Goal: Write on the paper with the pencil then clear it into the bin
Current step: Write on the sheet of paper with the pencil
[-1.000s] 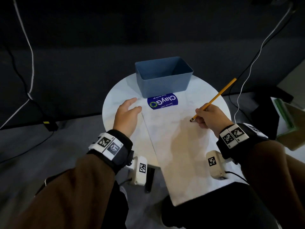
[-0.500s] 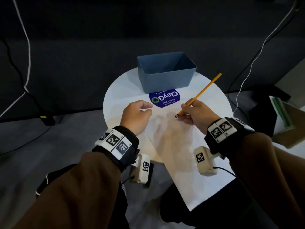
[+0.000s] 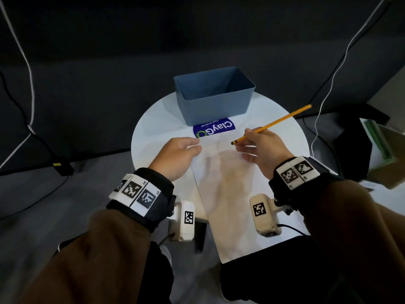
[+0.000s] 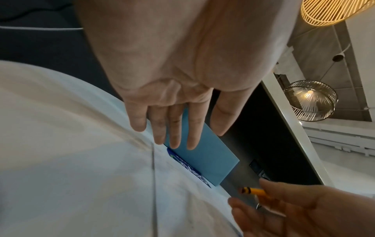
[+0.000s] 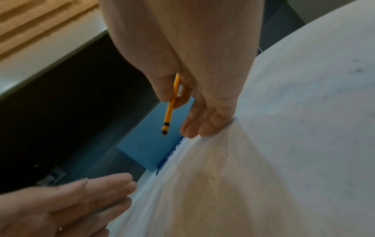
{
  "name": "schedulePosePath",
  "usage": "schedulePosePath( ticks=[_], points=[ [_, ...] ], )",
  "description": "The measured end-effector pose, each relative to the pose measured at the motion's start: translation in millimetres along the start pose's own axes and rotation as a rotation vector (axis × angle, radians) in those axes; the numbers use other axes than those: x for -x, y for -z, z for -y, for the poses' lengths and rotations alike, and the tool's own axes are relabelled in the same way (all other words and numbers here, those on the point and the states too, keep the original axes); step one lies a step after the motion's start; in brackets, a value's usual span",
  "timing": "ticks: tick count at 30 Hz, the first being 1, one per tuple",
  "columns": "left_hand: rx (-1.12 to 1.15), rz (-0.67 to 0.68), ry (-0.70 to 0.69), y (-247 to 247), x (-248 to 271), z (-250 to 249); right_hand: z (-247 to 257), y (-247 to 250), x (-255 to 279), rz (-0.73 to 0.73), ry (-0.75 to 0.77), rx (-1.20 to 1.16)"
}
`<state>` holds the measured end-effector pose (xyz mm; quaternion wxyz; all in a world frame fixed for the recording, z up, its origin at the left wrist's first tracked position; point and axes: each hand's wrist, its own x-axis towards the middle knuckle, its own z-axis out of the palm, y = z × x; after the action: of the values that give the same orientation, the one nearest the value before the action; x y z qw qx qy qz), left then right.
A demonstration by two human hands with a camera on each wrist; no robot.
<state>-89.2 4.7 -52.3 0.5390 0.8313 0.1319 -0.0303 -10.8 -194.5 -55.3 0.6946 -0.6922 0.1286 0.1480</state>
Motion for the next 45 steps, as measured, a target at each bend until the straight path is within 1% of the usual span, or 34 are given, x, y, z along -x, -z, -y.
schedulePosePath(
  ticks=[4, 7, 14, 16, 19, 24, 26, 29, 31, 33, 37, 39, 42, 45],
  points=[
    [-0.038, 0.03, -0.02, -0.2, -1.9, 4.0, -6.0, -4.1, -3.8, -0.055, -0.053, -0.089],
    [-0.064, 0.023, -0.01, -0.4, -3.1, 10.5, -5.2, -5.2, -4.2, -0.093, -0.069, -0.15],
    [-0.06, 0.071, -0.03, -8.1, -5.1, 8.2, -4.8, -7.3, -4.4, -0.125, -0.073, -0.127],
    [-0.03, 0.073, -0.016, -8.4, -7.2, 6.8, -3.0, -7.9, -4.5, -0.128, -0.082, -0.133],
    [0.132, 0.055, 0.04, -8.6, -7.7, 9.0, -3.7, -8.3, -3.6, -0.128, -0.082, -0.115],
    [0.139, 0.034, 0.067, -5.2, -7.2, 10.2, -4.4, -8.6, -5.4, -0.136, -0.073, -0.093],
    [0.032, 0.093, 0.042, -2.6, -7.5, 11.3, -4.3, -8.5, -4.2, -0.132, -0.062, -0.077],
    [-0.275, 0.255, 0.001, 0.7, -9.2, 16.0, -4.0, -9.7, -3.2, -0.135, -0.048, -0.057],
    [-0.375, 0.298, 0.002, 1.4, -10.4, 18.2, -4.4, -10.2, -3.8, -0.139, -0.052, -0.052],
    [-0.417, 0.3, -0.011, 0.3, -10.9, 19.1, -4.7, -10.5, -4.3, -0.143, -0.059, -0.05],
    [-0.47, 0.263, -0.017, -2.0, -12.1, 20.3, -4.7, -12.0, -6.7, -0.15, -0.066, -0.033],
    [-0.553, 0.279, 0.007, -2.6, -13.0, 19.7, -4.1, -12.9, -8.3, -0.161, -0.075, -0.026],
    [-0.668, 0.32, 0.083, -2.9, -15.1, 20.0, -3.2, -13.5, -9.9, -0.164, -0.075, -0.003],
    [-0.689, 0.328, 0.111, -3.1, -16.8, 19.2, -1.1, -14.2, -10.7, -0.158, -0.092, 0.005]
  ],
)
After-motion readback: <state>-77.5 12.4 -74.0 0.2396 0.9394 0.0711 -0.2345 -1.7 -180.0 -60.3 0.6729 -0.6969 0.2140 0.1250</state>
